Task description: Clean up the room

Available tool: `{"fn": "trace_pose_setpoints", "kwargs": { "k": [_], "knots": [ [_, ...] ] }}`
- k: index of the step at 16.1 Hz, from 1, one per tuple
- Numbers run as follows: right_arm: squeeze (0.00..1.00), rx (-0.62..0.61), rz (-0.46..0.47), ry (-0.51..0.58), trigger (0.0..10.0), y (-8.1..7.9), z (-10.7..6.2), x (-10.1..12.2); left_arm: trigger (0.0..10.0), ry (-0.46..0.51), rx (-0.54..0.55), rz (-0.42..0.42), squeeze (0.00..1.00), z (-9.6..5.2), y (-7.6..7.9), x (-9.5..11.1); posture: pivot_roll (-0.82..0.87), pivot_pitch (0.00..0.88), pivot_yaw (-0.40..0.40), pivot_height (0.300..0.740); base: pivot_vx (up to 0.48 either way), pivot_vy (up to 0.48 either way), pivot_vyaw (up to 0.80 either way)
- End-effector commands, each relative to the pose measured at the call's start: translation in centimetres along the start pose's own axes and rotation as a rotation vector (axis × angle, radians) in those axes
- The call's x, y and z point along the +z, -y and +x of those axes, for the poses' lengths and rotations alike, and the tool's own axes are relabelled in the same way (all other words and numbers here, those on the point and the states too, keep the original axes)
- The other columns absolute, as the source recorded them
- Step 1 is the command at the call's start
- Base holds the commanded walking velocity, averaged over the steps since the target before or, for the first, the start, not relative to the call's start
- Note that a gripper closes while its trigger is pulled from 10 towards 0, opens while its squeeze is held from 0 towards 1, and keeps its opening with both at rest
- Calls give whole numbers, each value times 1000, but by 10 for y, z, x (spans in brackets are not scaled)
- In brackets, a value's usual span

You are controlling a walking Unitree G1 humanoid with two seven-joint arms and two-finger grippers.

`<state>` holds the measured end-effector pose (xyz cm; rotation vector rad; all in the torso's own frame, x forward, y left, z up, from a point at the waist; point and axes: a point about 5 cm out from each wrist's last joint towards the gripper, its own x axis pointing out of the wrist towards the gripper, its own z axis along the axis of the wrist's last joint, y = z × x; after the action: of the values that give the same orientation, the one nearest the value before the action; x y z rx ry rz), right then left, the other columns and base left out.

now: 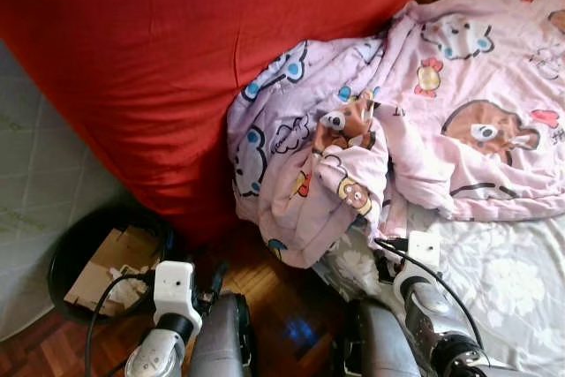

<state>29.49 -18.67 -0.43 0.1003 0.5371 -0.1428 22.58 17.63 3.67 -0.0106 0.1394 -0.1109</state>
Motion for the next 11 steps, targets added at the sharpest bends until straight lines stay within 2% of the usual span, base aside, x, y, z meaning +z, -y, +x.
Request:
{"fn": "trace_pose_setpoints", "kwargs": {
  "k": [1,5,8,11],
  "knots": [
    [0,18,2,-20,10000,-4,-2,-7,10000,-38,7,-3,0,-7,-1,-6,116,335,52,633,0,0,0],
    [0,59,-23,2,10000,-9,-1,-3,10000,-53,10,-6,0,-13,-1,-6,120,348,52,633,0,0,0],
    [0,96,-153,9,10000,-13,-2,-4,10000,-63,13,-10,0,-19,1,-7,119,358,50,633,0,0,0],
    [0,100,-180,11,10000,-14,-2,-4,10000,-70,14,-13,0,-22,2,-7,121,367,48,633,0,0,0]
  ]
}}
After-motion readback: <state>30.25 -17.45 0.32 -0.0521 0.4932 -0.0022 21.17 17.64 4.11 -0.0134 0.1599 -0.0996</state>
